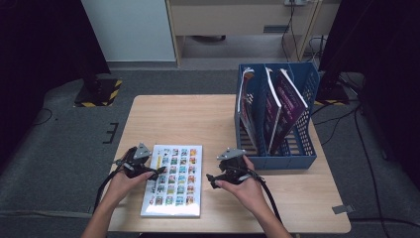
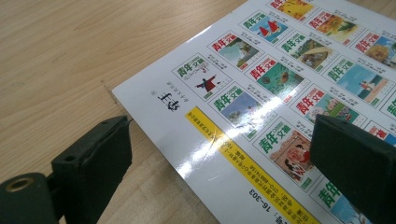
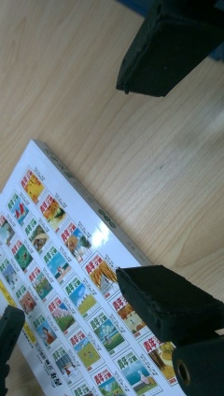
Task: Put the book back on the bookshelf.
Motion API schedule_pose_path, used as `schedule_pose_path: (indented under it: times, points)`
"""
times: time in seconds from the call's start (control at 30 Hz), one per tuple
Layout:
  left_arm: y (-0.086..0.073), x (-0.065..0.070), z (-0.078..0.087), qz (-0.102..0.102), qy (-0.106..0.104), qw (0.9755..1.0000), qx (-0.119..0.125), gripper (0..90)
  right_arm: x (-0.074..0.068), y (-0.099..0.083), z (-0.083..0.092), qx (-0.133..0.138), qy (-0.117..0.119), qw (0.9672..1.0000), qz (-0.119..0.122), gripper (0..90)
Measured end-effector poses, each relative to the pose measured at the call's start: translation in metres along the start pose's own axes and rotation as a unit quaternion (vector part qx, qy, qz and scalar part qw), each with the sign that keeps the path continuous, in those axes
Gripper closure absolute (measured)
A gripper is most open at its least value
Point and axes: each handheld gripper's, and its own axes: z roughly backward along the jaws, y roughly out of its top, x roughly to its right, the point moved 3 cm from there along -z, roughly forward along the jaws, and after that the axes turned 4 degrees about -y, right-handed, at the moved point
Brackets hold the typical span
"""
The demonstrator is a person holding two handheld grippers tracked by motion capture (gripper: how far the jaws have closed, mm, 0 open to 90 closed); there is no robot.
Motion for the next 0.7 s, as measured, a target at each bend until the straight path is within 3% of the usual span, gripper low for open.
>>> schedule_pose_path:
  times: [0.17,0.47,0.7]
  points:
    - [0.000,-0.001,0.001,0.002,0.001,1.0000,0.001,5.6,-0.006,-0.003,-0.012,-0.007,0.008,0.9999,0.004,9.2]
    - [0.004,0.001,0.001,-0.004,0.000,1.0000,0.003,5.6,-0.008,-0.007,-0.026,-0.029,-0.004,0.9995,0.012,8.9]
    - [0.011,-0.013,0.001,0.002,0.005,1.0000,-0.003,5.8,-0.007,-0.010,-0.028,-0.031,-0.001,0.9995,0.012,8.9]
